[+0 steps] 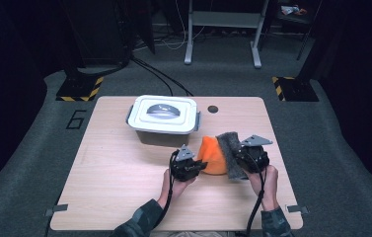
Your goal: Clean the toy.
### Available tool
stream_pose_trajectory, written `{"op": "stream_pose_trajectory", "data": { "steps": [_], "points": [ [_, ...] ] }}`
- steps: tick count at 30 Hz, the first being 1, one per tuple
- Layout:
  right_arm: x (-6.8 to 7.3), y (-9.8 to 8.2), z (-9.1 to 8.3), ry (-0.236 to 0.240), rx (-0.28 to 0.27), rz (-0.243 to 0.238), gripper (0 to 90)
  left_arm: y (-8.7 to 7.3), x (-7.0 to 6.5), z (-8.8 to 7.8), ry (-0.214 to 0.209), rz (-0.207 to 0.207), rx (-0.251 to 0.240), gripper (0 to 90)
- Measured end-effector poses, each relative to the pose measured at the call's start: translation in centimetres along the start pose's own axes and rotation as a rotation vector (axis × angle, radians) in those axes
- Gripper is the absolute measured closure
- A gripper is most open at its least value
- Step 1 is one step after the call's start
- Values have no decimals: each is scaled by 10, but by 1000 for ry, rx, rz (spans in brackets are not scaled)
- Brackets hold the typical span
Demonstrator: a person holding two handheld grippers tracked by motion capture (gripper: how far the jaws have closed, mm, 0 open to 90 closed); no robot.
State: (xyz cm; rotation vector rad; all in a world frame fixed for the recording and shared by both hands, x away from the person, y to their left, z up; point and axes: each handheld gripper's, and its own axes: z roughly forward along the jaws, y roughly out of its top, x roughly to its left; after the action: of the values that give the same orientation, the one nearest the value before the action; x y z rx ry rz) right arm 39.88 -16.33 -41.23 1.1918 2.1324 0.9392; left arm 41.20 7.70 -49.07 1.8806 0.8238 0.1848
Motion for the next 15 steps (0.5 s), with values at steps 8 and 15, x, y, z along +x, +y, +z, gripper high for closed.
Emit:
{"op": "stream_pose_trajectory", "data": {
  "steps": [8, 15],
  "points": [
    [29, 9, 16, 49, 25, -65, 747, -1, -8, -1, -12, -13, 12, 811],
    [29, 7, 23, 35, 26, -73, 748, -3, -7, 1, 16, 21, 27, 808]
  ]
}}
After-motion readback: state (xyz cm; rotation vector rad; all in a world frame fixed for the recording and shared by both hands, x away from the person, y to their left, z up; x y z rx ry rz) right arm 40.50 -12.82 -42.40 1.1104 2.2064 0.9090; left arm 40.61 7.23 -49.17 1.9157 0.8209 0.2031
